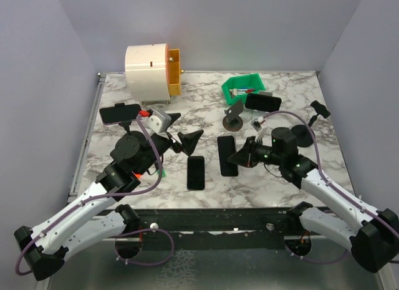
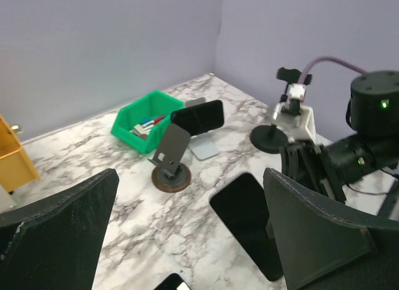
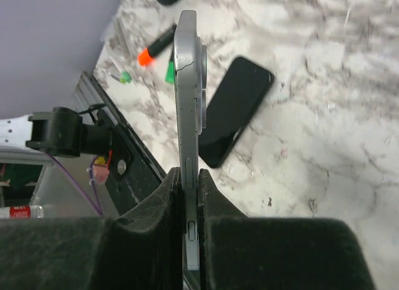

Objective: Remove the phone from the phone stand
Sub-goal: Place the phone at the center of the board.

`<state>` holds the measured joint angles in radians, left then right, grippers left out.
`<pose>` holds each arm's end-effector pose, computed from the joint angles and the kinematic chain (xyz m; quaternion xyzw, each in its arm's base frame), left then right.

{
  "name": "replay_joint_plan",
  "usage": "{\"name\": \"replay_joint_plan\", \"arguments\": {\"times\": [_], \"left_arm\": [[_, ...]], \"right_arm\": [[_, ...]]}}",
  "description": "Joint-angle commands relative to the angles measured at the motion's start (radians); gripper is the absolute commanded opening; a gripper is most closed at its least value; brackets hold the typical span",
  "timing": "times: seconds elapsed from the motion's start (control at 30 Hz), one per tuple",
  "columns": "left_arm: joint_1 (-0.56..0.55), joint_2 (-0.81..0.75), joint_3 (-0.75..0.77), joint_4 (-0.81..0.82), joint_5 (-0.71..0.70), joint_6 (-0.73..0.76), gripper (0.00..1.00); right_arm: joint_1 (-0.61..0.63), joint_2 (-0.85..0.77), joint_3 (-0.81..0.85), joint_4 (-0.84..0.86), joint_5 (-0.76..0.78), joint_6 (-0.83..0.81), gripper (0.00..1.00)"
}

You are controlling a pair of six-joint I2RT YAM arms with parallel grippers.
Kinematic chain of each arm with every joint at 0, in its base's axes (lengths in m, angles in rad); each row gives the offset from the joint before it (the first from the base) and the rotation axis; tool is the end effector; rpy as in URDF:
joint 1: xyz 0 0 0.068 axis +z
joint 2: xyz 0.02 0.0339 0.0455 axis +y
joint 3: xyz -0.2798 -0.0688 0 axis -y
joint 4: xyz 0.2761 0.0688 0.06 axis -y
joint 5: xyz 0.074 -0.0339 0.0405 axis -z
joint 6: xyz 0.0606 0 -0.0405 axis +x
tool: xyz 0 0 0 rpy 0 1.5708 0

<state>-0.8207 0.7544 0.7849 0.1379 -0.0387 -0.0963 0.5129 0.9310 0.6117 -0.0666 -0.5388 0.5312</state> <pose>0.1537 -0.1615 0.3961 0.2147 0.6084 -0.3269 0.6906 0.2032 0.1501 0.2608 -0.1413 0.8010 0.4598 0.3565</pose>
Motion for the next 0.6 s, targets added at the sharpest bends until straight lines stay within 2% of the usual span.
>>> {"name": "replay_joint_plan", "arguments": {"times": [0.0,0.3,0.57], "left_arm": [[-0.005,-0.008,-0.056,0.028,-0.133,0.057,0.99],[-0.005,-0.064,-0.163,0.064,-0.071,0.017,0.99],[-0.005,-0.085,-0.170,0.044,-0.066,0.031,0.99]], "right_arm": [[0.031,0.057,-0.068,0.182,-0.021,0.096,0.00],[0.081,0.239,-0.132,0.327,0.133,0.221,0.00],[0.083,0.429,-0.158,0.492,0.080,0.343,0.00]]}}
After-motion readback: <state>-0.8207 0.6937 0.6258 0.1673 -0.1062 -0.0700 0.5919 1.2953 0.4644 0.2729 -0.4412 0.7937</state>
